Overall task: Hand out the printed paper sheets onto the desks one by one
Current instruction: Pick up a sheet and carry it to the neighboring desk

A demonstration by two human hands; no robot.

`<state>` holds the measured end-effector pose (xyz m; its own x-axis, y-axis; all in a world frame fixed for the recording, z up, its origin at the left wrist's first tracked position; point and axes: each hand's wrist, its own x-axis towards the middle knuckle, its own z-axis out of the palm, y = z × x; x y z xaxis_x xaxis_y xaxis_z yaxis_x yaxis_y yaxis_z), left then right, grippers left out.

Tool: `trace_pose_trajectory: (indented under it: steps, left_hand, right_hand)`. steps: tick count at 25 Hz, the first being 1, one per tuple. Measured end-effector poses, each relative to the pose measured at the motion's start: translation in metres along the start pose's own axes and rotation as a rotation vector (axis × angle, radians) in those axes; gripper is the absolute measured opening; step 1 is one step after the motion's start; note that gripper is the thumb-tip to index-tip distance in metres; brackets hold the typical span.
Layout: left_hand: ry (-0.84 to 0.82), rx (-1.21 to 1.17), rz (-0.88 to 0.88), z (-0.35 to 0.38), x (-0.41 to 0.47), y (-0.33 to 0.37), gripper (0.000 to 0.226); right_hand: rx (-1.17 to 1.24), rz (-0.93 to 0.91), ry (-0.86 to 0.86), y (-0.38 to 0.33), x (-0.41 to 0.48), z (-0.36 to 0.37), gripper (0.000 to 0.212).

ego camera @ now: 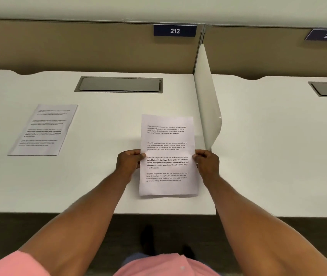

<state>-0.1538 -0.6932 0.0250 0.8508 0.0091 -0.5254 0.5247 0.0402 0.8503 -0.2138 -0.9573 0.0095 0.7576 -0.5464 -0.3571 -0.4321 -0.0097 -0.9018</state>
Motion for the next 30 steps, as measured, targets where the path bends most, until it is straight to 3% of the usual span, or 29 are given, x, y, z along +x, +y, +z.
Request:
trace_pose_trajectory:
  steps: [8, 10, 14, 30]
  left_hand:
    - [0.120, -0.027, 0.019, 0.019, -0.064, -0.024, 0.022]
    - [0.150, -0.029, 0.071, 0.076, -0.137, -0.056, 0.019]
    - [0.159, -0.029, 0.060, 0.081, -0.146, -0.064, 0.018]
    - [0.009, -0.042, 0.056, 0.277, -0.254, -0.146, 0.018]
  right_hand:
    - [0.003, -0.054, -0.115, 0.006, -0.014, -0.039, 0.020]
    - [0.035, -0.057, -0.180, 0.027, -0.037, -0.128, 0.024]
    - [0.019, -0.054, -0.211, 0.039, -0.039, -0.136, 0.020]
    - [-0.068, -0.017, -0.021, 0.111, -0.054, -0.378, 0.016]
